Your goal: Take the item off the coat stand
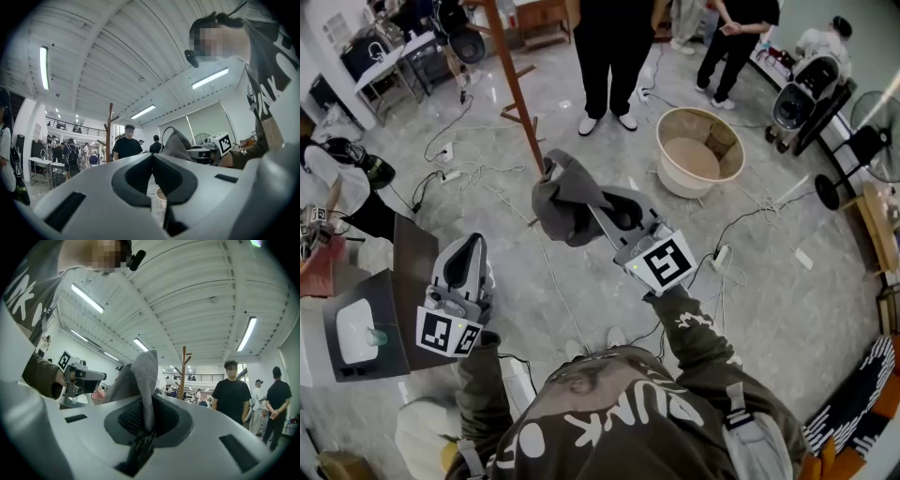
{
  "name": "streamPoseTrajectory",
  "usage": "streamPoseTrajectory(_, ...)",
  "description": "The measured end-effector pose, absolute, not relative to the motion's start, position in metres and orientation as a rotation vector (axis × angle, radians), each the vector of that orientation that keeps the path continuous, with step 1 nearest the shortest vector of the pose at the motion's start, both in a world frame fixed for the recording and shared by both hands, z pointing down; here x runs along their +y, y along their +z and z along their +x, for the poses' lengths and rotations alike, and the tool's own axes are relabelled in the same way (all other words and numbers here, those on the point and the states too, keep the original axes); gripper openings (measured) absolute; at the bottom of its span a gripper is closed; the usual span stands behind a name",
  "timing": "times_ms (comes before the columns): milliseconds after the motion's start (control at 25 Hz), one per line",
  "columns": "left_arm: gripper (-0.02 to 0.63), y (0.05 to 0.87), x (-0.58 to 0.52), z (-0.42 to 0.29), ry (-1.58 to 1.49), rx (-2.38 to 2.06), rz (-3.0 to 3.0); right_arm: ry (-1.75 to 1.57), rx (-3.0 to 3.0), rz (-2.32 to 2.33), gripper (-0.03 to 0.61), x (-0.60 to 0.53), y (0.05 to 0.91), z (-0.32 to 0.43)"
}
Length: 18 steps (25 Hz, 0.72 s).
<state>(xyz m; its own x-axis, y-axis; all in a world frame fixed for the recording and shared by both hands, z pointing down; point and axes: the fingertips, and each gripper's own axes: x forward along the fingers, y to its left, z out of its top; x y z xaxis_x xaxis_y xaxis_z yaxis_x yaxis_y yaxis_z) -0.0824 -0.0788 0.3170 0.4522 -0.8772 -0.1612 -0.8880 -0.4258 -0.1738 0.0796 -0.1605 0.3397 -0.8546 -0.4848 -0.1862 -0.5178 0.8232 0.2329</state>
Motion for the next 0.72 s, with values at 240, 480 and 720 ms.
streamPoseTrajectory(240,0.005,0.3163,-0.0780,-0.0839,0.065,1.527,-2.474,0.444,2.891,-0.807,0.029,-0.1590,0.3396,0.0759)
streamPoseTrajectory(480,0.005,0.3162,-0.0791,-0.0790,0.069,1.525,-2.473,0.445,2.885,-0.808,0.029,-0.1609,0.3384,0.0803)
streamPoseTrajectory(720,0.005,0.3148,-0.0773,-0.0784,0.072,1.522,-2.470,0.467,2.877,-0.806,0.029,-0.1593,0.3356,0.0808)
